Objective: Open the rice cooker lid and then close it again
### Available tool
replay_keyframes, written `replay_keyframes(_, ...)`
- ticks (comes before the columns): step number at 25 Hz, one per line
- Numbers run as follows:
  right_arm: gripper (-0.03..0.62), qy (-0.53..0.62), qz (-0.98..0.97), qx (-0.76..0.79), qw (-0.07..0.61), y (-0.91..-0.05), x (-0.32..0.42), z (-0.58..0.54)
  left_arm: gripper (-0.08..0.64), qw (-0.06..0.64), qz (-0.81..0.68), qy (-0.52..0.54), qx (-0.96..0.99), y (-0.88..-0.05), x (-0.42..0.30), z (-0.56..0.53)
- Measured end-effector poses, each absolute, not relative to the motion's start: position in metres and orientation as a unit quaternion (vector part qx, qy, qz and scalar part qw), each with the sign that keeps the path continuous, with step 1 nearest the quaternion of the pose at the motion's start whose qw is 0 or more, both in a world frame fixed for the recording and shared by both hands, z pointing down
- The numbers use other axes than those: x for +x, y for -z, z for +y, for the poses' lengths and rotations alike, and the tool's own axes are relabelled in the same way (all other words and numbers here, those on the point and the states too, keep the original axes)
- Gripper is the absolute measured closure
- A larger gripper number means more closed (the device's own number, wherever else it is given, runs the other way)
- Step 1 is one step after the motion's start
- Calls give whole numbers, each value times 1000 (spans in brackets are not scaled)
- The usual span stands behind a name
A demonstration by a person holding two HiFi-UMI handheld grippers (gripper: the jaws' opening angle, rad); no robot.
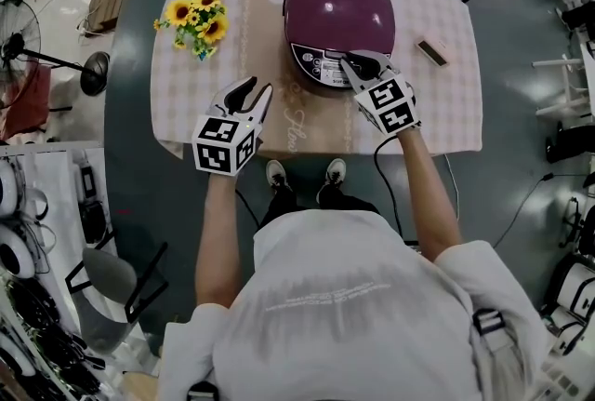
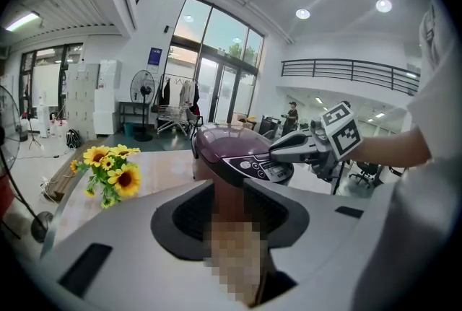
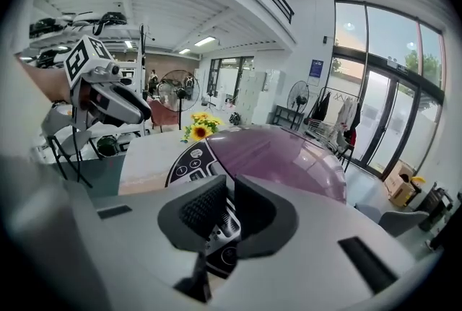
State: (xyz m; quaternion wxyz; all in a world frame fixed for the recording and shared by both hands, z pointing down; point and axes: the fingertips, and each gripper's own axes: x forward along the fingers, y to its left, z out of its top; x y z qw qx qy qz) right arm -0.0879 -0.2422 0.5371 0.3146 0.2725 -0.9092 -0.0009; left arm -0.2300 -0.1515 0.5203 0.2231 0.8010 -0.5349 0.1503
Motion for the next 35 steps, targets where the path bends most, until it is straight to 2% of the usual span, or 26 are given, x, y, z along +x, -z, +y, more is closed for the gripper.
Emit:
replay_keyframes(24,537,12,-908,291,300,-537,-88,-243,423,217,-522,-148,811,-515,-218,-160)
replay_keyframes(27,483,9,-912,282,299,-537,-92,-236,423,212,-522,-149,813,-511,-218,-161)
replay_keyframes(35,479,-8,-914,275,299,-537,-92,-237,423,200,-523,-151,814,-502,-222,-168)
